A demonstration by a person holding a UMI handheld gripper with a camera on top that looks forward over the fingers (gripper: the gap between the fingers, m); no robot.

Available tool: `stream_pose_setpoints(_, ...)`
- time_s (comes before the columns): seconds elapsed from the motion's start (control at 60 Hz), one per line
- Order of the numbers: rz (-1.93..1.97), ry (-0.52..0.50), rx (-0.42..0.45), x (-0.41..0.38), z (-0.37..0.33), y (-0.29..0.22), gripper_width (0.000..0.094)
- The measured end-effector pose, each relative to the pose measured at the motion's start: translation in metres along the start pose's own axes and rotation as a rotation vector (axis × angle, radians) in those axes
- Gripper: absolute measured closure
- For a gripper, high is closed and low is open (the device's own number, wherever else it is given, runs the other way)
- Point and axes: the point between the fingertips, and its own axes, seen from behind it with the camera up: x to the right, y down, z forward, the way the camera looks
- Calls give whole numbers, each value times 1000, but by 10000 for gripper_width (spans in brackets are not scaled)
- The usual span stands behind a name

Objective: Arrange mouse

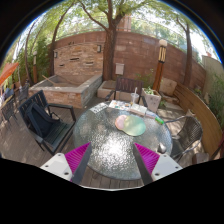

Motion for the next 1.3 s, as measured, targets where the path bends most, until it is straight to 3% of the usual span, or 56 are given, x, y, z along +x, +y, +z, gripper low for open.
stream_pose_setpoints(0.25, 53, 13, -110, 46, 21, 74, 82)
stream_pose_setpoints(0.45, 107, 130, -206, 152, 76, 153, 75)
stream_pose_setpoints(0.617, 149, 221, -199, 253, 150, 171, 80)
stream_pose_setpoints(0.833, 195, 239, -147, 330, 253, 161, 94)
stream_pose_setpoints(0.983, 195, 228, -164, 347, 291, 165, 239)
stream_pose_setpoints(1.083, 208, 209, -167, 348, 303, 168, 408)
stream_pose_setpoints(1.3, 210, 223, -187, 349, 300, 168, 547)
